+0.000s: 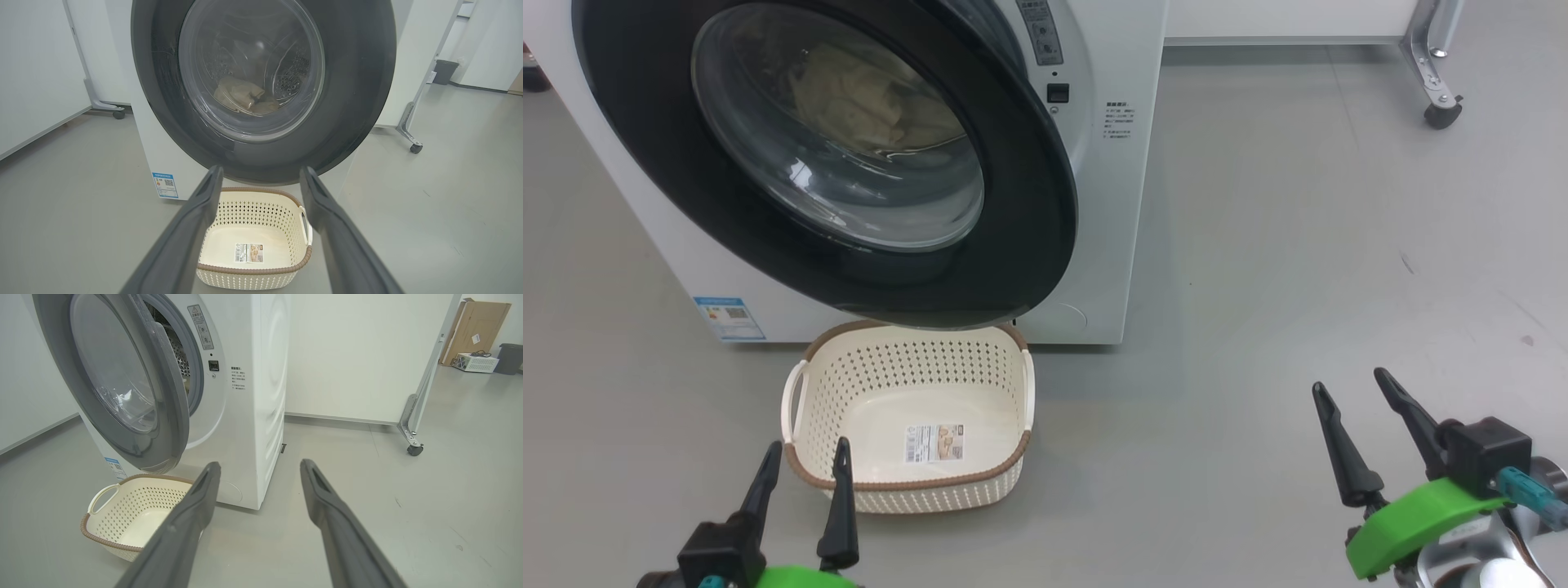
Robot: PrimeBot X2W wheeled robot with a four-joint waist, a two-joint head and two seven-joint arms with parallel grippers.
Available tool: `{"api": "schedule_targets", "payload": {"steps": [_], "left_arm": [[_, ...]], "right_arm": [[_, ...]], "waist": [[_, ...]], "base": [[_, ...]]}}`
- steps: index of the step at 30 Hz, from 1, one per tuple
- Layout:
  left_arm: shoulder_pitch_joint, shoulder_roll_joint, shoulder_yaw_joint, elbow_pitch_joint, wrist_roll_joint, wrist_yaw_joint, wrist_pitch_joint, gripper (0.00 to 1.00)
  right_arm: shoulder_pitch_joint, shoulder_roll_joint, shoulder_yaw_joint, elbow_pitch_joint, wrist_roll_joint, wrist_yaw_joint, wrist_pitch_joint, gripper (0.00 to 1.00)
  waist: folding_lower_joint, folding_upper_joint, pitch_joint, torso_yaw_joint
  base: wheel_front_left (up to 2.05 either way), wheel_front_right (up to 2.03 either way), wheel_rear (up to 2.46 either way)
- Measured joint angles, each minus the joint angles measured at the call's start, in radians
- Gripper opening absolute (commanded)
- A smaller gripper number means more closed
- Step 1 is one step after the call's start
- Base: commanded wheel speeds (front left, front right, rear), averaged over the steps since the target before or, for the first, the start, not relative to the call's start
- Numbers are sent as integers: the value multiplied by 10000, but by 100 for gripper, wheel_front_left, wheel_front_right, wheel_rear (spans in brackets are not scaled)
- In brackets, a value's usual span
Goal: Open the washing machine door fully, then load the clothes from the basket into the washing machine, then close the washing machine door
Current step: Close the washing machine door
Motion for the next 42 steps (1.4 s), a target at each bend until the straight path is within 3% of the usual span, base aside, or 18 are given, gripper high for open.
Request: {"api": "schedule_targets", "payload": {"steps": [8, 9, 10, 12, 13, 33, 42], "left_arm": [[-2, 19, -27, 6, 2, 6, 0, 100], [-2, 19, -27, 6, 2, 6, 0, 100], [-3, 23, -31, 6, 2, 6, 0, 100], [-4, 31, -38, 4, 2, 8, 0, 100], [-5, 36, -42, 4, 2, 8, 0, 100], [-641, -36, -332, -96, 265, 10, -4, 100], [-1069, -291, -410, 58, 368, 0, -88, 100]], "right_arm": [[0, 0, 6, -4, -27, 0, 0, 100], [0, 0, 6, -4, -27, 0, 0, 96], [0, 0, 6, -4, -27, 0, 0, 58], [0, 0, 6, -4, -27, 0, -2, 15], [0, 0, 2, -4, -25, 0, -2, 0], [-953, -4, -117, 290, -119, 0, -104, 0], [-2507, -119, 911, 708, -90, 0, -290, 0]], "waist": [[0, 0, 50, -10], [0, 0, 50, -10], [0, 0, 60, -3], [0, 0, 87, 15], [1, 0, 97, 24], [1, 0, 788, 792], [2, 0, 1068, 1541]], "base": [[0, 0, 0], [0, 0, 0], [0, 0, 0], [0, 0, 0], [0, 0, 0], [0, 0, 0], [0, 0, 0]]}}
